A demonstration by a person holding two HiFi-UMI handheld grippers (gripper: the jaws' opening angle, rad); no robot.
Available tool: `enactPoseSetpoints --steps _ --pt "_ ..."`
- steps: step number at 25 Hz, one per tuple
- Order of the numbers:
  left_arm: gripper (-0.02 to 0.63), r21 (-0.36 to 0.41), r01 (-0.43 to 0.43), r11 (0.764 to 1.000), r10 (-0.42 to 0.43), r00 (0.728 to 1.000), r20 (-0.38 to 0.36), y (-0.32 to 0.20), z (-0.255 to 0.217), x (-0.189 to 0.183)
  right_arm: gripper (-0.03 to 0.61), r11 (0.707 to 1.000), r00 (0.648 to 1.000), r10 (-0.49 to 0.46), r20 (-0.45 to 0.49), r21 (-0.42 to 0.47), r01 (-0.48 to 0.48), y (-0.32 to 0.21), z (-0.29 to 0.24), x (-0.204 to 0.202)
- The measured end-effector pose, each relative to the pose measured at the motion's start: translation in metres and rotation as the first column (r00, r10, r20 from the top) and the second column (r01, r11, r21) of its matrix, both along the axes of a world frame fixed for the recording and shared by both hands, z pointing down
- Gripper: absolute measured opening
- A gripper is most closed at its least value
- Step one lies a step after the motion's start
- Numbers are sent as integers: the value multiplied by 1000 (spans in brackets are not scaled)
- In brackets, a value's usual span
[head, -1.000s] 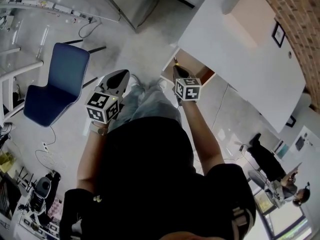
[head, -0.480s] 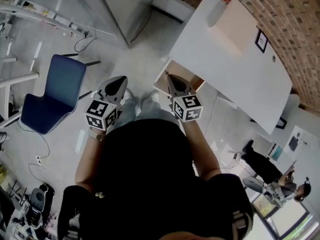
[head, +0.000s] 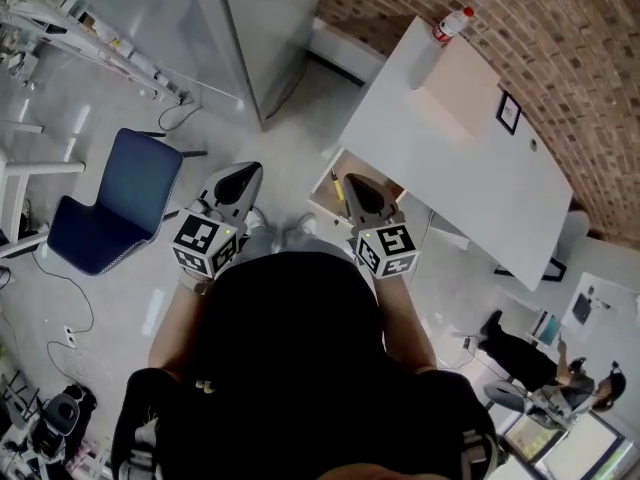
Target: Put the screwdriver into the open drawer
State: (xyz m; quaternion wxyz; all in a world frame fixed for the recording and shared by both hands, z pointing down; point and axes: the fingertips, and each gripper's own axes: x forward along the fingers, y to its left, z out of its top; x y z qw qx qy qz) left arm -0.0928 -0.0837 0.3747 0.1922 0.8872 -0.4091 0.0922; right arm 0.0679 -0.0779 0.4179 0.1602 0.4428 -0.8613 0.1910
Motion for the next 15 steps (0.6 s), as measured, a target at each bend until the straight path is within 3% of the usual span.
enactPoseSetpoints --steps 15 --pt "3 114 15 993 -10 999 -42 1 -58 -12 9 987 997 -62 40 149 55 3 -75 -19"
